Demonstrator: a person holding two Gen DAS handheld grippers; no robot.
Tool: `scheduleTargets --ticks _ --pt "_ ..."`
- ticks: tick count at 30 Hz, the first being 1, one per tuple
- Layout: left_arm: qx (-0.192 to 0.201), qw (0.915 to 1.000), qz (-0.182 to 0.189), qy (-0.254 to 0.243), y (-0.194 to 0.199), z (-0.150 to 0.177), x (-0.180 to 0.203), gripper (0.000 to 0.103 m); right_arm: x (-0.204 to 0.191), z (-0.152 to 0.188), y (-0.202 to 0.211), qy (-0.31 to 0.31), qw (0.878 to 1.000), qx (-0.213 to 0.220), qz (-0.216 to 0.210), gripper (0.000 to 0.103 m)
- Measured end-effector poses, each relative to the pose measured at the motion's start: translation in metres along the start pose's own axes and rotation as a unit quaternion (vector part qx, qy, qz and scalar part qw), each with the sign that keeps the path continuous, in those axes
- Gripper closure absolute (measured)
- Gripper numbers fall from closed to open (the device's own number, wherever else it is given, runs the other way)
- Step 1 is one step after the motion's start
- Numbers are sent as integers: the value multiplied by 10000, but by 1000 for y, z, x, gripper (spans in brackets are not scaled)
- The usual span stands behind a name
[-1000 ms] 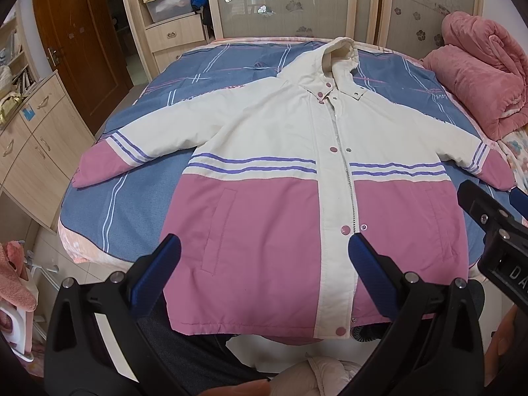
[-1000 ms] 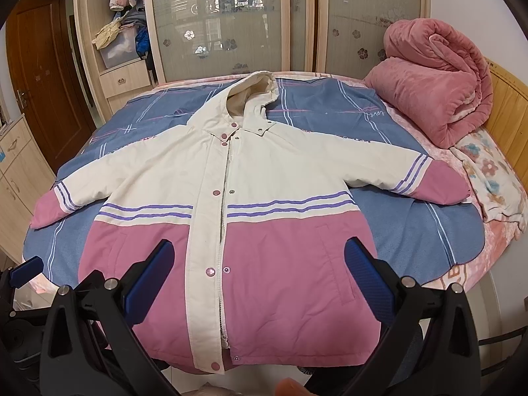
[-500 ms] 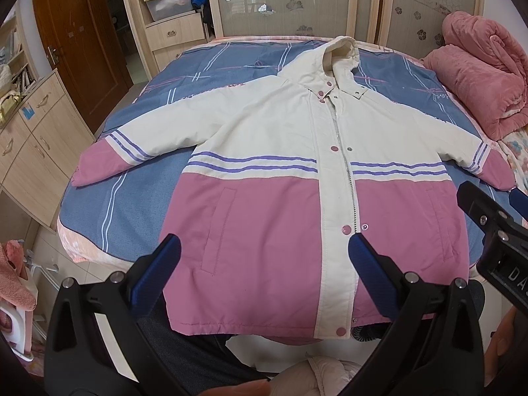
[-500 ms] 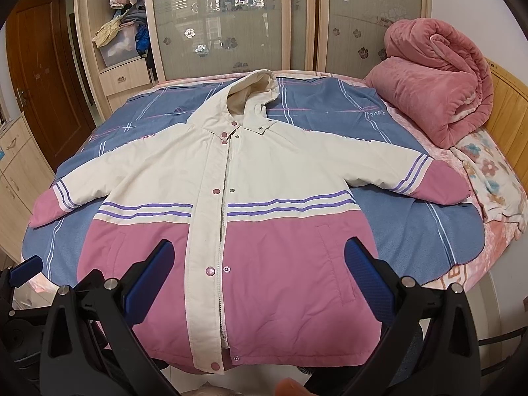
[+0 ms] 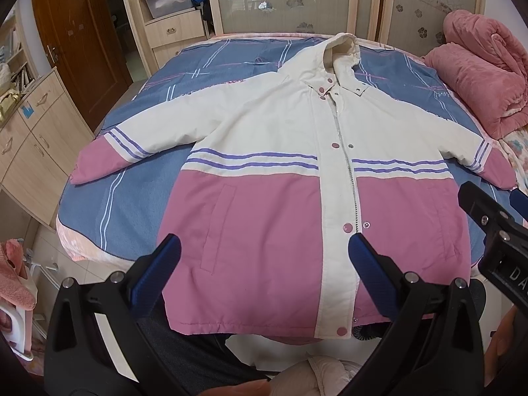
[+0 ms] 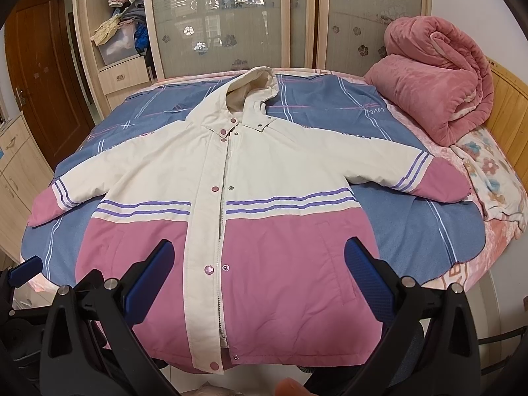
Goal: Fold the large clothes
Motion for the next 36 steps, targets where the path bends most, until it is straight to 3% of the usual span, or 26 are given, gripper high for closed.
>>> scheduleTargets --ticks 26,32,34,36 --pt "-233 9997 -34 -83 -29 -12 5 2 6 -15 -28 0 9998 -187 64 1" --pt "-201 9996 -121 -128 -53 -23 13 2 34 -40 -52 -223 9991 46 354 1" --pt "1 9998 -79 -159 -63 -31 20 2 64 -62 -77 -672 9952 245 673 1" --pt "13 9998 28 -209 -76 -37 28 2 100 -80 -112 -1124 9919 8 596 1"
Point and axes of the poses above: each gripper's, at about its wrist camera, not at the fingertips, and y roughly against the way its jaws point, x to its right, z to its underside, the point moved 1 cm from there along -y, roughly the way its jaws point, and after that the axes turned 13 degrees about -x, right-handed, at the moved point
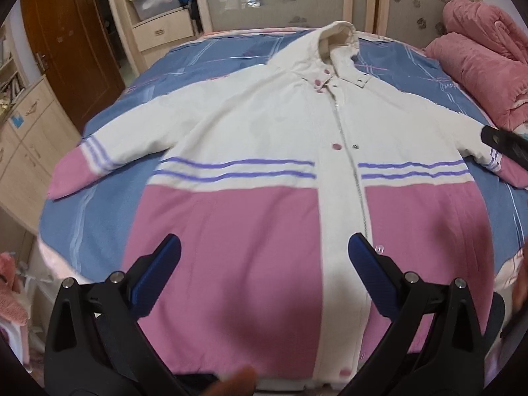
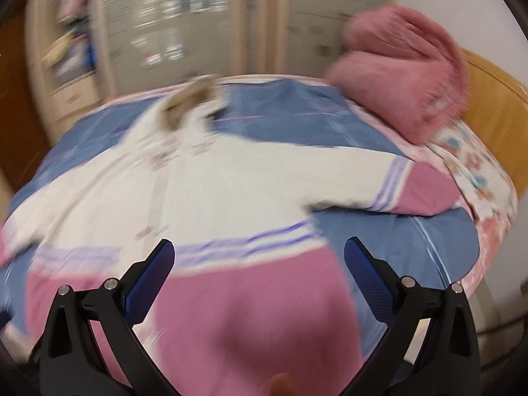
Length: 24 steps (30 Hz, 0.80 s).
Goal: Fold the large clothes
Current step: 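Grasp the pink sleeve cuff with the right gripper and fold it across the body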
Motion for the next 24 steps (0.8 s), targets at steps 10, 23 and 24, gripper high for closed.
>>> scheduleTargets --ticks 10,23,24 --pt "-457 9966 392 -564 -62 -39 76 25 194 -94 -104 -2918 9552 -7 504 20" --pt "-427 9921 408 -1105 -138 -79 195 2 372 -65 -173 -4486 8822 -707 -1242 11" --pt "-365 9923 331 -1138 -139 -78 198 2 373 -66 -174 -4467 8810 -622 -1430 1"
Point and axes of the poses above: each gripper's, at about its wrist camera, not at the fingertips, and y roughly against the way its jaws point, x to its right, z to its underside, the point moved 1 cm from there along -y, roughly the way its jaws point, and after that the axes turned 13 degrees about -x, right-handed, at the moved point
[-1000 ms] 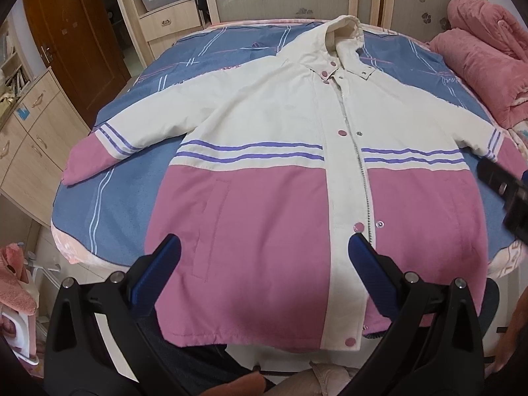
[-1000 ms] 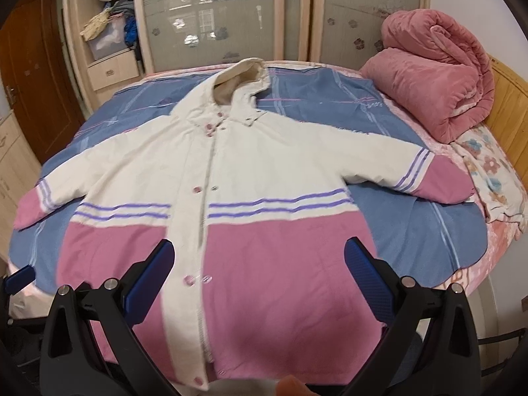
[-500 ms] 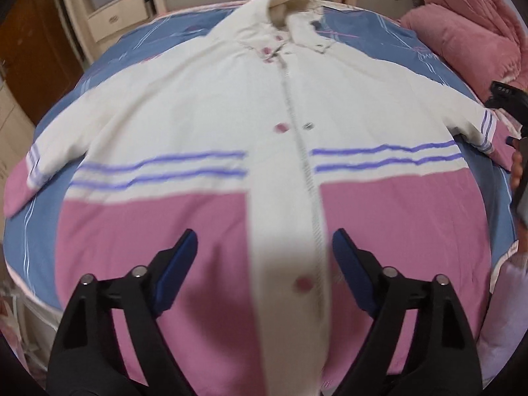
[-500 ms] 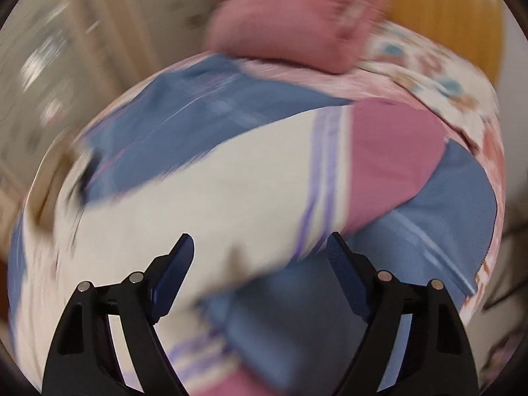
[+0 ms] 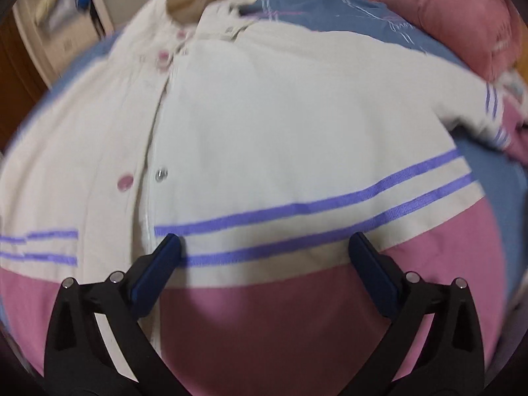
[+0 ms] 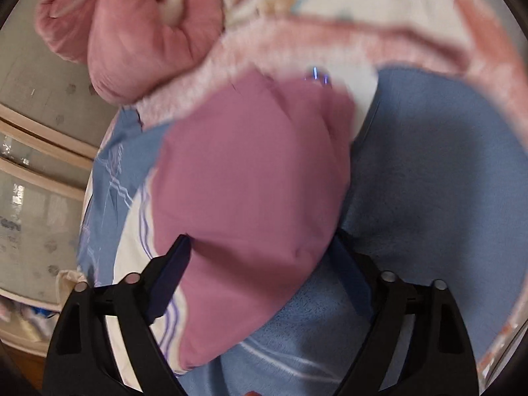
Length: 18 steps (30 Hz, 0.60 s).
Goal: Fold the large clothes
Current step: 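Grasp the pink sleeve cuff with the right gripper and fold it across the body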
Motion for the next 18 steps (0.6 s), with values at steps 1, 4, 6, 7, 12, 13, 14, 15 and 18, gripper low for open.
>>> scheduleTargets --ticks 1,4,6,7,12,13,14,15,18 --pt "31 10000 -21 16 0 1 1 2 -2 -1 -1 49 9999 31 -119 1" --pt "-22 9995 276 153 -3 0 -8 2 -6 2 3 74 9996 270 -77 6" --pt "-51 9993 331 174 -3 -1 -9 2 -9 9 18 -81 9972 740 -81 73" --pt "-32 9995 288 152 -3 -1 -7 2 -14 14 24 -13 9965 826 -123 74" --pt "158 9997 154 134 -1 5 -4 2 -52 39 51 643 9860 1530 -191 82" --pt "165 9997 149 134 -1 5 -4 2 -56 43 53 779 9837 1614 -165 82" --pt "179 9997 138 135 -2 5 -4 2 -63 48 54 926 9810 1691 -209 82" --pt "193 9996 125 136 -2 5 -4 2 -67 52 55 1046 9790 1716 -339 82" --pt "260 9995 68 163 -2 6 -2 2 -92 78 57 1932 9637 1414 -1180 82"
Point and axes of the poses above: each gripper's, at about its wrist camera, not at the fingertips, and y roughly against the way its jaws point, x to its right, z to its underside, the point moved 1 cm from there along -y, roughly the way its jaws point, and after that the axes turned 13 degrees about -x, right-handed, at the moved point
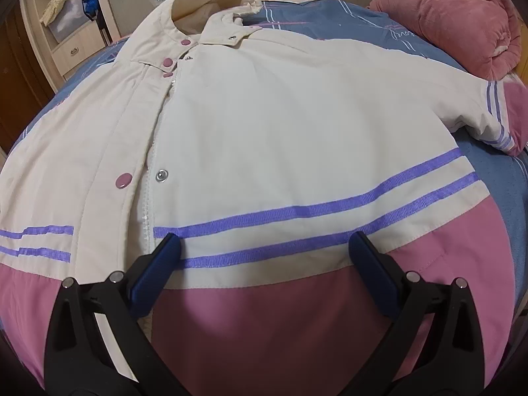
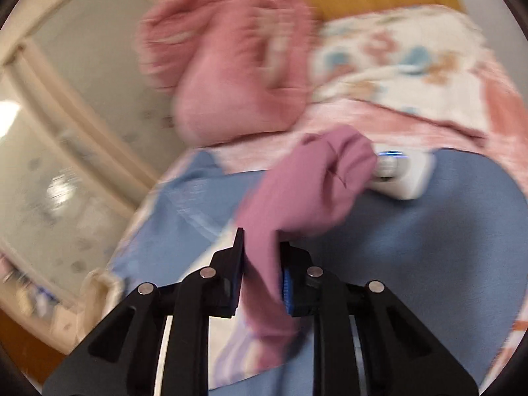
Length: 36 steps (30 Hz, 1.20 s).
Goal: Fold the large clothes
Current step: 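Grasp the pink sleeve cuff with the right gripper and fold it across the body, then grasp the other pink sleeve cuff with the left gripper, fold it over the body, release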
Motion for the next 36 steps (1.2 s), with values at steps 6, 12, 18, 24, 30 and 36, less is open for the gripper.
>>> scheduleTargets --ticks 6,12,18,24,30,36 --pt "265 9996 -64 30 3 6 1 2 -113 67 -37 2212 9594 -1269 -1208 82" --pt "249 9996 75 -50 4 5 -3 2 -201 168 -52 4070 8433 -2671 -2279 23" --pt "152 9997 177 -79 10 6 -7 2 -195 151 -29 4005 8555 -2043 -2567 8" --pt "416 9958 739 349 36 -5 -36 2 -137 90 -56 2349 9348 -1811 -1953 7" --pt "-281 9545 2814 946 13 -49 -61 2 -108 72 -61 1559 9534 -1874 -1775 7" --pt "-1070 8998 3939 1544 -32 -85 -57 24 -103 76 -56 1508 9545 -1933 -1696 7"
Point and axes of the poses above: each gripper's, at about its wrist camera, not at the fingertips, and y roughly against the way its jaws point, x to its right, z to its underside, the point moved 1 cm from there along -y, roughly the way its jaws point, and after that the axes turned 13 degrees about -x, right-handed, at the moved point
